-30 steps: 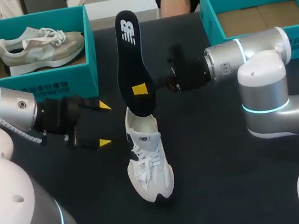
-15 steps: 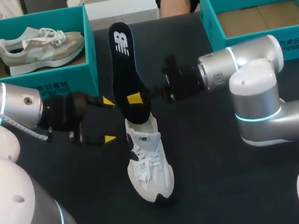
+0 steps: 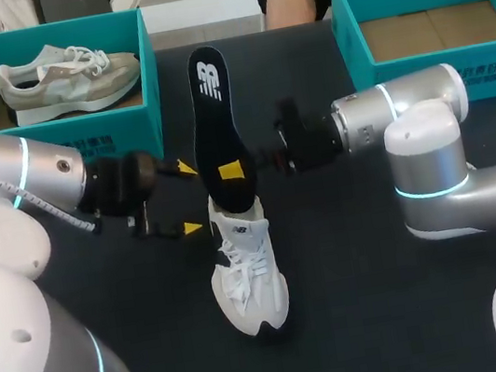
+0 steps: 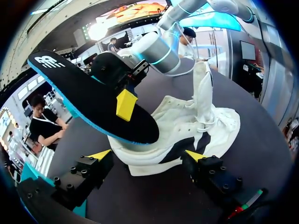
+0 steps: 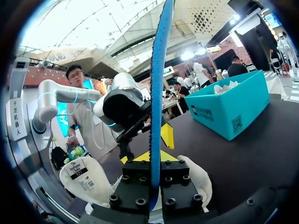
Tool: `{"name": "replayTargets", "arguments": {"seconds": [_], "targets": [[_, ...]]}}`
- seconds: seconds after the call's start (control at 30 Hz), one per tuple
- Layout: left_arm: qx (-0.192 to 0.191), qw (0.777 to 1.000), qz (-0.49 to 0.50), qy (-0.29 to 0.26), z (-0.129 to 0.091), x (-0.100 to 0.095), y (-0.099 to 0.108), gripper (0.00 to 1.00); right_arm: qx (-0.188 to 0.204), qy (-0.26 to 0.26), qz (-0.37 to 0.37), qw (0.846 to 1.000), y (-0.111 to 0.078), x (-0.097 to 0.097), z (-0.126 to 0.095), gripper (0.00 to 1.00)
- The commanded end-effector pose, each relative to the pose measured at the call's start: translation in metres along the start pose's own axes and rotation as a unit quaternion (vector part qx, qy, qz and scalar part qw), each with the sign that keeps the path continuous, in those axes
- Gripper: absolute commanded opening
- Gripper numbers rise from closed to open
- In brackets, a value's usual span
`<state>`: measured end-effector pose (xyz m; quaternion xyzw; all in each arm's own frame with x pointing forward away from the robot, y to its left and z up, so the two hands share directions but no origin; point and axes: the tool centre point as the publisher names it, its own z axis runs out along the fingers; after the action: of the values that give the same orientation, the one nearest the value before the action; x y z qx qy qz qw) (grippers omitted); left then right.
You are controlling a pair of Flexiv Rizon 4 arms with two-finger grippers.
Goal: Take the shoe out of the shoebox, open the shoe tongue, remove and reinsert the insole, then place the shoe into the shoebox
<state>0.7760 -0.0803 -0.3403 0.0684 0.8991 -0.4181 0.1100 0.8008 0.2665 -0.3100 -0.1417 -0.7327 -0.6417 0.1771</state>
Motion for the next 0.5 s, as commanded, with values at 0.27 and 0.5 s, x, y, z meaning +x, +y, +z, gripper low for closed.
{"name": "replayTargets", "arguments": {"seconds": [0.27,0.5], "targets": [[-0.008,1.000,-0.015,0.004,0.007,0.001,0.006,1.00,-0.002,0.013,0.009,1.000,-0.012,0.001,0.011,0.00],[-0.008,1.000,-0.015,0.004,0.007,0.001,0.006,1.00,-0.001,0.024,0.030,0.999,-0.029,0.005,0.016,0.00]]}}
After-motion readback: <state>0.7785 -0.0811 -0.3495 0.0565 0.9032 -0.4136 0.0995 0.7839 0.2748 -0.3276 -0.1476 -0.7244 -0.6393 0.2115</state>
